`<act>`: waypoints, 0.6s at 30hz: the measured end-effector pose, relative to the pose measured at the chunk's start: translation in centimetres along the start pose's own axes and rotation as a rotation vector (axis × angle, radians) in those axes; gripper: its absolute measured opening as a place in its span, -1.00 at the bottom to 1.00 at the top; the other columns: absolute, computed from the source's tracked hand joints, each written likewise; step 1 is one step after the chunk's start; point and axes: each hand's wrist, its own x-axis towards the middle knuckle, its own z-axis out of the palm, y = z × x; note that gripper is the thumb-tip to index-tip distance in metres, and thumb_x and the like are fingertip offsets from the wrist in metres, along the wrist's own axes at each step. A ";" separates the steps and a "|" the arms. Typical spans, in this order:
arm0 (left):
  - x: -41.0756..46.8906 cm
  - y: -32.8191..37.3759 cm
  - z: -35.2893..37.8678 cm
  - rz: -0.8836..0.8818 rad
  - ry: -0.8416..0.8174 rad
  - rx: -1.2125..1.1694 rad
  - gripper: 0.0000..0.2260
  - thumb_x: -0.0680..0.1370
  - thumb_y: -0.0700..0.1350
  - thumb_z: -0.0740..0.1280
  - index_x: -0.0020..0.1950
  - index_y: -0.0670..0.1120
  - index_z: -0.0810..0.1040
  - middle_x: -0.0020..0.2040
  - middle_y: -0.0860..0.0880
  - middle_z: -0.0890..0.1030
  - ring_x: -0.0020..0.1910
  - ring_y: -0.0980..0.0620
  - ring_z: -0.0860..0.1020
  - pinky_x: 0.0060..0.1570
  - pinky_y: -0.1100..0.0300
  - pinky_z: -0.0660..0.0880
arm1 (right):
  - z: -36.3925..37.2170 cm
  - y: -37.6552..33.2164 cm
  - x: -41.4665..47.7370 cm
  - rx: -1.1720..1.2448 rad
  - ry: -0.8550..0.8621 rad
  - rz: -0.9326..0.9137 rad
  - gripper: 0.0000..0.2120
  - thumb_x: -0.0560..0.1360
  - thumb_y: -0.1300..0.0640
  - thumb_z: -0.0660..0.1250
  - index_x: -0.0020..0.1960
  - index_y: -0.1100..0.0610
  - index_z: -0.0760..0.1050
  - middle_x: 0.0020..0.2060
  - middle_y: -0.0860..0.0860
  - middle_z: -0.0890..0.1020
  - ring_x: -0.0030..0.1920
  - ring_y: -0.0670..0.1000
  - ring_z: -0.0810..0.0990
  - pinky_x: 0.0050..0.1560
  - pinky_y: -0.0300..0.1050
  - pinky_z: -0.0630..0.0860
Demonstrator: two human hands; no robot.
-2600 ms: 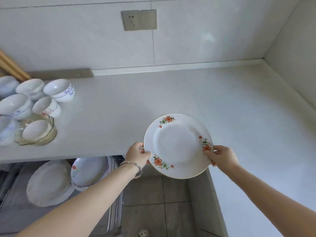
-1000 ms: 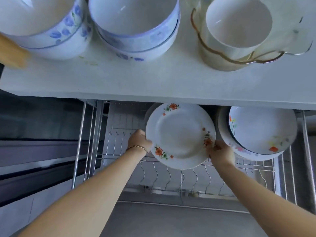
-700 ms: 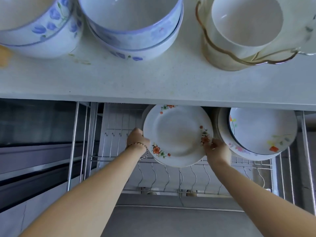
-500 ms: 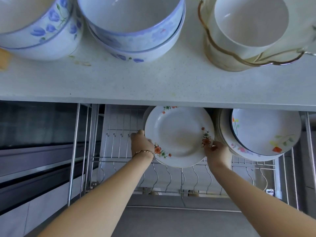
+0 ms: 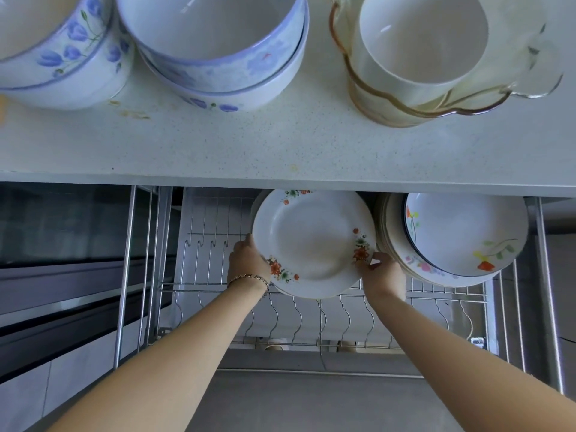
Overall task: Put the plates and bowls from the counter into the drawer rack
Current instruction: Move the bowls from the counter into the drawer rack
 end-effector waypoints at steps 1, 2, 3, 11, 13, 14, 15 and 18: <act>-0.5 0.1 -0.2 0.011 -0.022 0.024 -0.62 0.57 -0.23 0.18 0.39 -0.20 0.29 0.30 -0.21 0.39 0.29 -0.19 0.41 0.26 0.00 0.44 | -0.4 -0.2 -0.1 -0.065 -0.055 0.001 -0.58 0.49 0.03 0.31 0.30 0.16 0.42 0.11 0.19 0.62 0.10 0.19 0.57 0.02 -0.04 0.48; -1.1 0.4 -0.5 0.037 -0.028 0.052 -0.59 0.56 -0.22 0.20 0.42 -0.19 0.26 0.33 -0.20 0.37 0.32 -0.17 0.38 0.29 0.02 0.42 | -0.9 -0.5 -0.4 -0.152 -0.108 -0.002 -0.49 0.49 0.03 0.31 0.37 0.19 0.33 0.21 0.21 0.54 0.19 0.19 0.52 0.13 0.01 0.48; -1.9 0.8 -1.0 0.084 -0.028 0.071 -0.57 0.56 -0.21 0.20 0.43 -0.18 0.25 0.34 -0.19 0.36 0.34 -0.16 0.36 0.31 0.04 0.40 | -1.6 -0.9 -1.0 -0.231 -0.152 -0.013 -0.43 0.49 0.06 0.31 0.42 0.20 0.24 0.31 0.20 0.45 0.27 0.19 0.46 0.22 0.04 0.44; -11.4 9.1 -9.8 0.560 -0.004 -0.155 -0.78 0.57 -0.15 0.20 0.14 -0.03 0.57 0.04 0.03 0.66 0.04 0.05 0.61 0.10 0.18 0.51 | -13.7 -7.4 -6.9 -0.477 -0.483 -0.401 -0.84 0.50 0.10 0.25 0.03 0.07 0.55 -0.22 -0.06 0.56 -0.23 -0.04 0.55 -0.30 -0.33 0.41; -12.8 11.8 -12.4 0.548 0.060 -0.337 -0.83 0.56 -0.12 0.23 0.05 -0.05 0.59 -0.03 -0.04 0.68 -0.02 0.01 0.63 0.03 0.17 0.53 | -17.8 -9.6 -7.9 -0.385 -0.507 -0.424 -0.92 0.50 0.08 0.26 -0.12 0.04 0.52 -0.31 -0.01 0.60 -0.33 -0.03 0.57 -0.30 -0.27 0.44; -13.4 13.1 -13.7 0.515 0.098 -0.445 -0.85 0.55 -0.09 0.24 0.02 -0.05 0.57 -0.05 -0.07 0.68 -0.05 -0.03 0.63 0.01 0.12 0.53 | -19.6 -10.6 -8.1 -0.296 -0.503 -0.419 -0.90 0.51 0.08 0.26 -0.12 0.07 0.53 -0.32 0.03 0.62 -0.32 0.01 0.60 -0.30 -0.23 0.46; -13.7 14.3 -14.9 0.452 0.123 -0.567 -0.86 0.53 -0.05 0.24 0.02 -0.05 0.54 -0.07 -0.08 0.66 -0.08 -0.06 0.63 -0.01 0.06 0.54 | -21.3 -11.7 -8.1 -0.201 -0.486 -0.397 -0.86 0.53 0.07 0.24 -0.06 0.12 0.53 -0.31 0.05 0.63 -0.31 0.04 0.61 -0.31 -0.22 0.48; -13.5 17.4 -17.5 0.185 0.028 -0.907 -0.76 0.55 -0.10 0.20 0.21 -0.08 0.41 -0.13 -0.06 0.55 -0.26 -0.04 0.57 -0.23 0.05 0.54 | -24.5 -14.8 -7.6 0.097 -0.475 -0.261 -0.59 0.57 -0.01 0.20 0.30 0.23 0.34 -0.25 0.11 0.62 -0.32 0.03 0.64 -0.42 -0.26 0.52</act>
